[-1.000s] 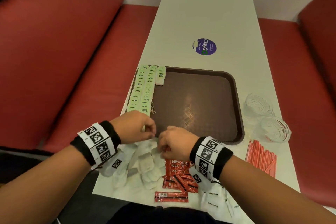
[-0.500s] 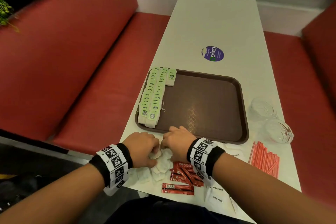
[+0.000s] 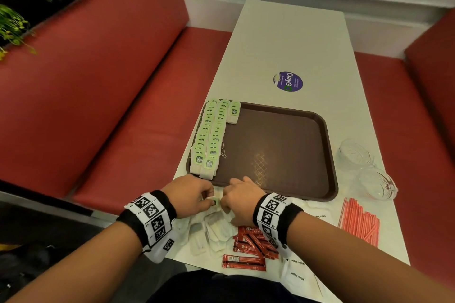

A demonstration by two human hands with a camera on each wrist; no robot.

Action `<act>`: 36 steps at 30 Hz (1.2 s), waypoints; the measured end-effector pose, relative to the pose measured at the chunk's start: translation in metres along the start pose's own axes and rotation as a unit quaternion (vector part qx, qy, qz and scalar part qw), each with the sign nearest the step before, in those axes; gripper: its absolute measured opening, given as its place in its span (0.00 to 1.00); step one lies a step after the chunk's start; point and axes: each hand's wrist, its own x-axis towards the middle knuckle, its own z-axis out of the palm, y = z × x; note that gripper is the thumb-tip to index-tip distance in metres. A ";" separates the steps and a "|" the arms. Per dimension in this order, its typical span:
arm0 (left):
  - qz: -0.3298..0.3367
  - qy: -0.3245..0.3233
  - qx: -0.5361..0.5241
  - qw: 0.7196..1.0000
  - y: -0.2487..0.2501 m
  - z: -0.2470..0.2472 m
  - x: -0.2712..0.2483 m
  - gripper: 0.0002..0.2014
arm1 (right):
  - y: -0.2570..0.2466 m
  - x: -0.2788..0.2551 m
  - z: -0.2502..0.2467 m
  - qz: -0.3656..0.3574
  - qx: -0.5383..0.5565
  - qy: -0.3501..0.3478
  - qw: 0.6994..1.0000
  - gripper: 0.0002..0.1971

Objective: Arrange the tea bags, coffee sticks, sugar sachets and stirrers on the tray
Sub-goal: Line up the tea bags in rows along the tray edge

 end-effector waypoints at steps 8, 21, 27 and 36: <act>-0.002 0.052 -0.041 0.998 -0.001 -0.016 0.002 0.07 | 0.007 -0.006 -0.005 0.004 0.056 0.083 0.995 0.06; 0.027 0.093 -0.094 0.991 0.007 -0.050 0.026 0.04 | 0.051 -0.016 -0.024 0.096 0.422 0.227 0.872 0.11; 0.079 0.135 -0.094 0.983 0.019 -0.069 0.045 0.02 | 0.060 -0.009 -0.022 0.089 0.363 0.243 0.895 0.05; 0.034 0.195 -0.110 0.974 0.016 -0.095 0.103 0.04 | 0.079 -0.012 -0.020 0.150 0.420 0.250 0.859 0.10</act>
